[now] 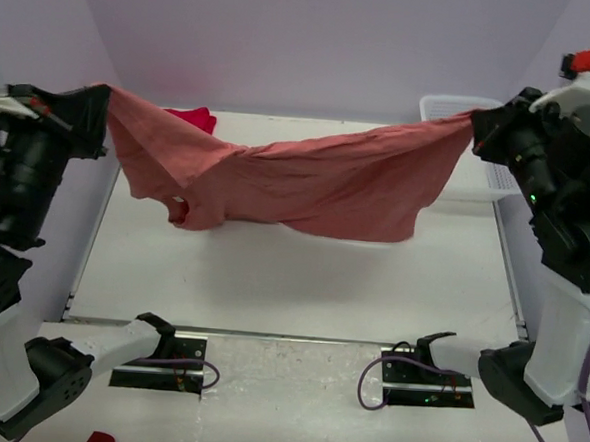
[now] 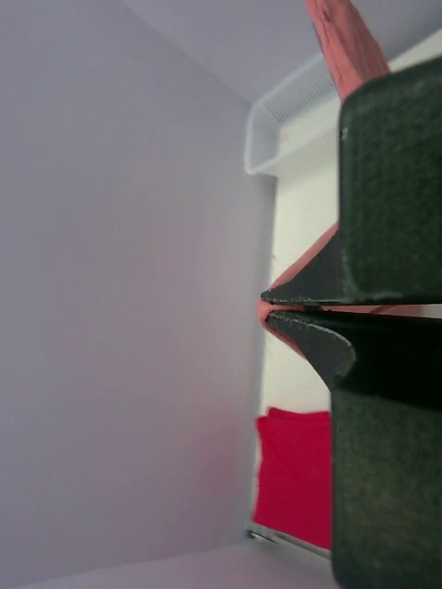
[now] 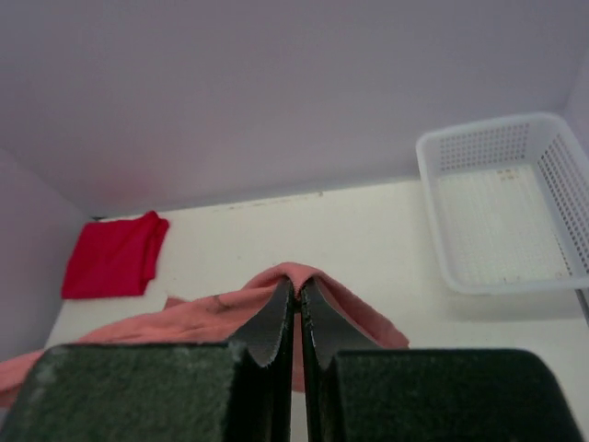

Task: Fold and stack the t-shirts
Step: Flatten out the tshirt

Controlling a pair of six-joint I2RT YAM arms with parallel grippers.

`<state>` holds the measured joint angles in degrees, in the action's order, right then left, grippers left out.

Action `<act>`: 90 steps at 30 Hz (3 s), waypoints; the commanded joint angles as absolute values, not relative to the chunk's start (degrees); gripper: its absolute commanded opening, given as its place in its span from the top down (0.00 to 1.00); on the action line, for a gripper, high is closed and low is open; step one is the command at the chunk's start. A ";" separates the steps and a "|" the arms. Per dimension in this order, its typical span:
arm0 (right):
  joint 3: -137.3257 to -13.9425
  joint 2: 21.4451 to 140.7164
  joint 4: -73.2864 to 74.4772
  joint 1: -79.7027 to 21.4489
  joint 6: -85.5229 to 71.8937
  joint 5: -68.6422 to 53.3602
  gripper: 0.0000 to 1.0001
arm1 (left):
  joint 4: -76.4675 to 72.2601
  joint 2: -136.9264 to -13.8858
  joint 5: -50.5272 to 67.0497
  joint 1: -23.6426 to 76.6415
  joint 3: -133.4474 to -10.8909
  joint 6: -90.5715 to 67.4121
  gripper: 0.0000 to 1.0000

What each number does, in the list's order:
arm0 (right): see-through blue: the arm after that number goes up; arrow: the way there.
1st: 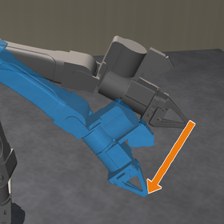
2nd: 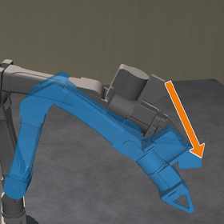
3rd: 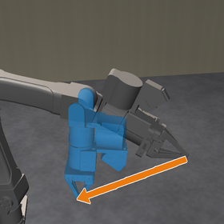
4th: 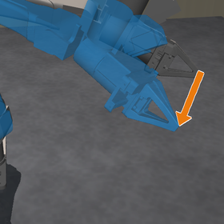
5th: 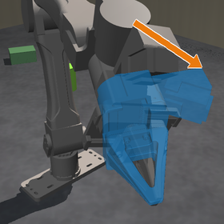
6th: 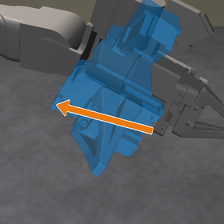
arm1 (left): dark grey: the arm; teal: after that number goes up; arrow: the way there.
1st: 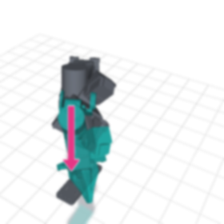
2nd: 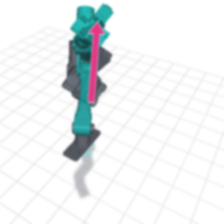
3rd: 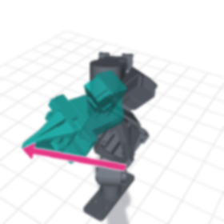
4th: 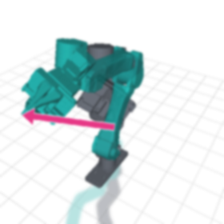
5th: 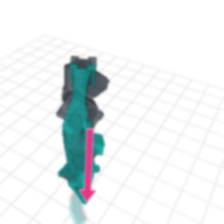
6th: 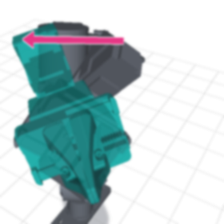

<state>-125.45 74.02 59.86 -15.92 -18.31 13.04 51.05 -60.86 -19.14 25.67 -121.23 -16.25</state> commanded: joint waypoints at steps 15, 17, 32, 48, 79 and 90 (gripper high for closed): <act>-121.99 47.46 57.22 -16.17 -14.24 -9.93 1.00 | 22.50 -58.61 15.12 25.75 -138.43 -19.69 1.00; -122.26 47.90 56.69 -16.26 -13.98 -10.11 1.00 | 23.11 -60.02 15.03 25.75 -138.25 -19.25 1.00; -126.92 55.46 54.23 -16.26 -10.90 -3.07 1.00 | 28.21 -67.24 8.96 25.75 -134.65 -15.38 1.00; -124.10 46.06 55.90 -16.26 -13.00 -3.78 1.00 | 26.98 -58.10 17.04 25.58 -135.00 -25.83 1.00; -125.50 102.18 43.24 -12.04 -4.83 7.56 1.00 | 28.84 -106.33 11.34 12.40 -127.19 -11.43 1.00; -131.92 119.86 40.25 -8.88 -3.52 7.57 1.00 | 21.80 -122.33 12.65 5.98 -124.28 -8.44 1.00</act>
<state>-127.55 118.72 44.29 -9.52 -5.26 6.94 28.32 -121.43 10.83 6.37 -123.28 -10.90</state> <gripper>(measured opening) 0.010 0.005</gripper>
